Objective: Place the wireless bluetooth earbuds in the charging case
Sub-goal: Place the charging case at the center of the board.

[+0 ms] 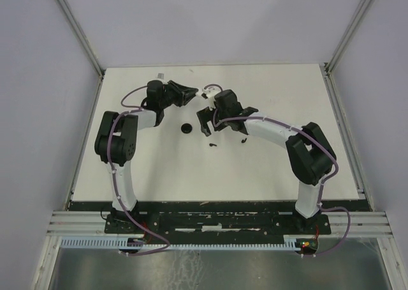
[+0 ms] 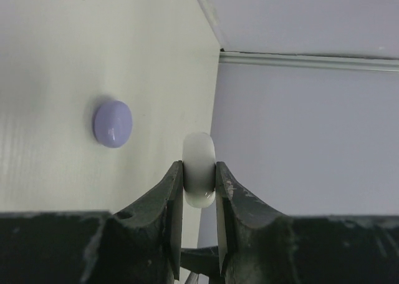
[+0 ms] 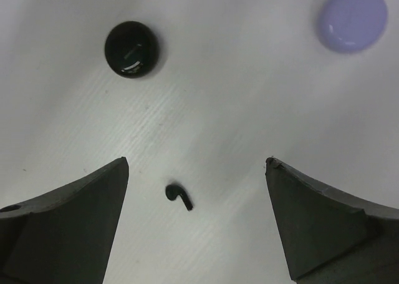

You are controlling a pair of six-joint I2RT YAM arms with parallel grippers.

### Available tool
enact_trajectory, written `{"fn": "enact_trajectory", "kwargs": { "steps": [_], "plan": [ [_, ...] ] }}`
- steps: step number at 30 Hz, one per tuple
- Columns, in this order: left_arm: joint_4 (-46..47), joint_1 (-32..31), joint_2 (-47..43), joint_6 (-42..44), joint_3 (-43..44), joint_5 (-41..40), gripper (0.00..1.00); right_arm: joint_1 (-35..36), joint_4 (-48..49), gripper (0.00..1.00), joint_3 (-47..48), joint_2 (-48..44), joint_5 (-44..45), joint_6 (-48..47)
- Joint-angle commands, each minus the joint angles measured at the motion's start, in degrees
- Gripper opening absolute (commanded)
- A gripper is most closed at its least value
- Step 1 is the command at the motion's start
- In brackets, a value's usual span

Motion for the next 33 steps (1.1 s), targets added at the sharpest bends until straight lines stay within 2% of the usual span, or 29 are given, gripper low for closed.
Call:
{"fn": "enact_trajectory", "kwargs": {
  "steps": [1,6,16,24,33],
  "plan": [
    [-7.06,0.77,2.15,8.49,4.39,-2.09,0.03,3.59,1.2,0.99,7.55,4.96,-3.58,-1.02],
    [-9.36,1.43,4.42,11.03,5.69,-2.13,0.03,5.99,0.3,0.99,14.78,12.03,-2.31,-2.79],
    [-13.38,1.92,7.16,15.29,8.61,-2.36,0.05,7.66,2.05,0.98,22.37,20.49,0.17,-4.32],
    [-16.62,2.11,7.93,17.67,9.98,-2.81,0.18,8.07,1.49,0.97,28.39,25.88,0.72,-4.43],
    [-18.11,2.2,8.52,18.51,10.61,-2.51,0.26,8.69,0.11,0.91,29.86,28.09,2.62,-5.51]
  ]
}}
